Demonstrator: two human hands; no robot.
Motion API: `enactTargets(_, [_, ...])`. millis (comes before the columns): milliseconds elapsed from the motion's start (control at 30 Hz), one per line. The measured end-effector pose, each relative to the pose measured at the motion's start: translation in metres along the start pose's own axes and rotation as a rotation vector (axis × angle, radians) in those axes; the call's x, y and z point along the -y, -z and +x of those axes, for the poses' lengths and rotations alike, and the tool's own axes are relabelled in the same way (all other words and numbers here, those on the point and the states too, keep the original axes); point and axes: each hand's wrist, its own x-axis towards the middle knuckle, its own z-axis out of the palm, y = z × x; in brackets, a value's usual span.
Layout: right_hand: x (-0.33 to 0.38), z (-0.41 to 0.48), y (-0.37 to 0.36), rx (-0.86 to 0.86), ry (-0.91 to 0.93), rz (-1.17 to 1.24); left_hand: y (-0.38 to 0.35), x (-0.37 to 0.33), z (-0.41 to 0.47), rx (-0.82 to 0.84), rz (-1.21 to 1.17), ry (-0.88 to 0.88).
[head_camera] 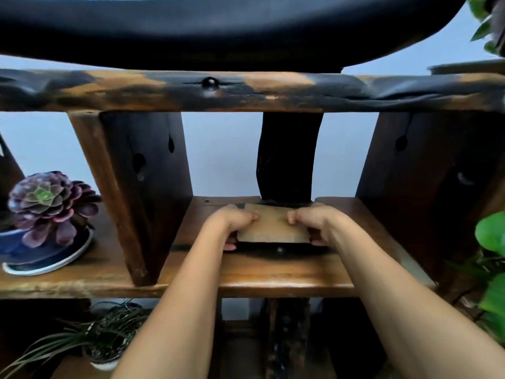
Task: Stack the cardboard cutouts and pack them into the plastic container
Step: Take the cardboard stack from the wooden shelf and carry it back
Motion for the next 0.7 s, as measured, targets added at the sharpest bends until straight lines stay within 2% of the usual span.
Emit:
enactTargets(67, [0.001, -0.003, -0.003, 0.019, 0.028, 0.206, -0.004, -0.002, -0.001, 0.030, -0.105, -0.006])
enactTargets(167, [-0.002, -0.012, -0.013, 0.007, 0.117, 0.486, -0.015, 0.004, 0.006, 0.024, -0.281, -0.117])
enactTargets(267, [-0.011, -0.018, -0.019, -0.066, 0.275, 0.607, -0.024, 0.008, 0.001, -0.027, -0.568, -0.214])
enactTargets(333, [-0.020, -0.019, -0.023, -0.079, 0.351, 0.658, -0.028, 0.011, -0.003, -0.084, -0.725, -0.207])
enactTargets(467, [-0.034, -0.020, -0.029, -0.077, 0.379, 0.654, -0.038, 0.028, -0.001, -0.286, -0.713, -0.208])
enactTargets(600, [-0.029, -0.023, -0.035, -0.138, 0.296, 0.642, -0.041, 0.028, 0.006, -0.344, -0.742, -0.189])
enactTargets(700, [-0.026, -0.027, -0.037, -0.156, 0.307, 0.620, -0.041, 0.028, 0.006, -0.405, -0.704, -0.216])
